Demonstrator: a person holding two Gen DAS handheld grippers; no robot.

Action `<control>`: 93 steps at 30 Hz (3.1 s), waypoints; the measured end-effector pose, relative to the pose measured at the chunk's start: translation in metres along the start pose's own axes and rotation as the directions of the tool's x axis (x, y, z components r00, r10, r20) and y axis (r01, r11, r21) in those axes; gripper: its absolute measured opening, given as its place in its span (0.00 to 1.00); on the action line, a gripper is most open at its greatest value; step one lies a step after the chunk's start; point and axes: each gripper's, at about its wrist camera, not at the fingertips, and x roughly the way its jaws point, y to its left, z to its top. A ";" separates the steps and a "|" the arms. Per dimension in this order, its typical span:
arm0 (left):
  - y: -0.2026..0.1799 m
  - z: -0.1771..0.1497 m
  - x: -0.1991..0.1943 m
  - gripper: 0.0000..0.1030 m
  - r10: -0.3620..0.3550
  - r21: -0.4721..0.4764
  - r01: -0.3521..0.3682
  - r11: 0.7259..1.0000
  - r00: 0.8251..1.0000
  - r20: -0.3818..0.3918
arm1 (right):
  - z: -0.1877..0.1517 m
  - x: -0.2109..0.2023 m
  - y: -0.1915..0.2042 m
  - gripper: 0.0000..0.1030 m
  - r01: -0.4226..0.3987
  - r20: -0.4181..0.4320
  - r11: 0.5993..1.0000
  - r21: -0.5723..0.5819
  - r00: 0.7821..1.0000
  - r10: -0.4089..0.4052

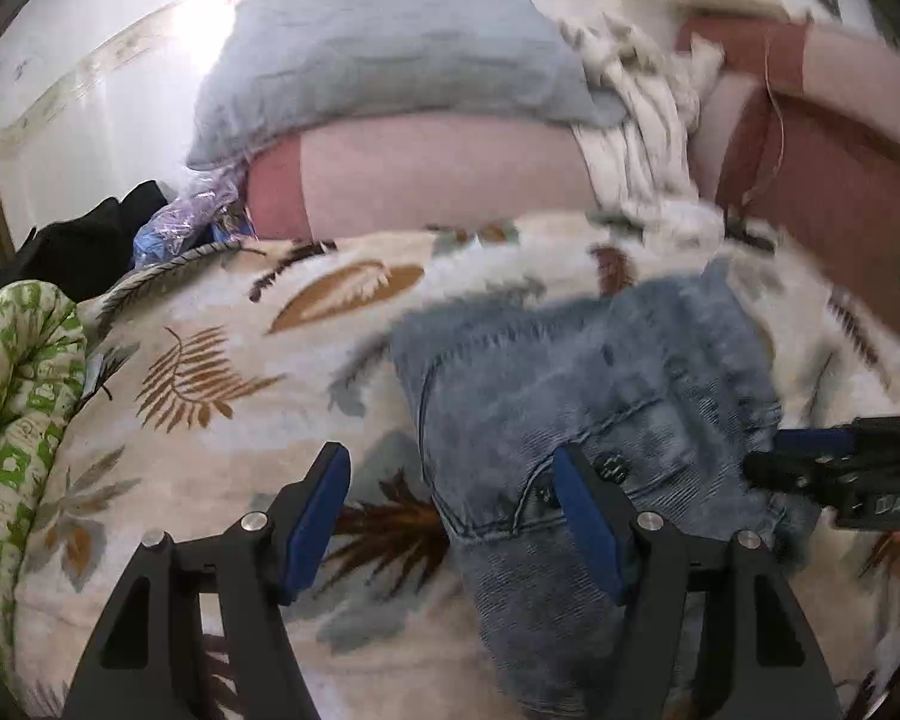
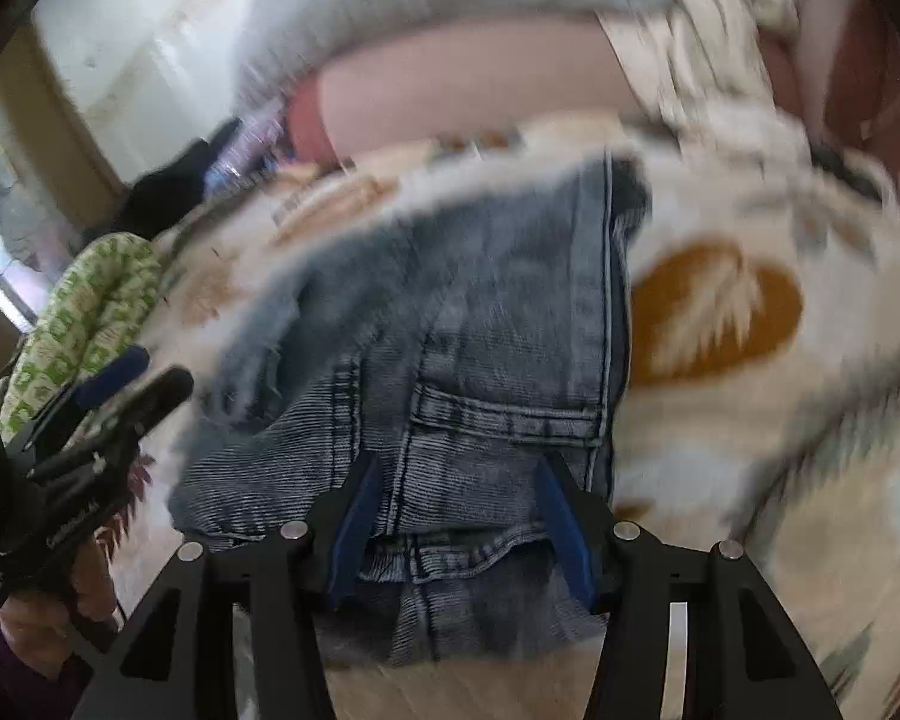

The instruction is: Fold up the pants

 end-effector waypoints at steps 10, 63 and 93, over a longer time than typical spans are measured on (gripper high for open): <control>0.006 -0.039 0.005 0.69 -0.112 -0.122 0.099 0.988 0.988 -0.104 | -0.023 -0.005 -0.005 0.55 0.018 -0.102 0.999 0.042 0.995 -0.013; 0.034 -0.040 -0.092 0.83 0.183 -0.127 -0.173 0.977 0.980 0.074 | -0.064 -0.107 0.070 0.73 0.302 0.386 0.950 -0.082 0.888 -0.249; 0.046 -0.044 -0.069 0.83 0.205 -0.138 -0.205 0.969 0.979 -0.012 | -0.059 -0.099 0.064 0.74 0.317 0.369 0.945 -0.084 0.891 -0.266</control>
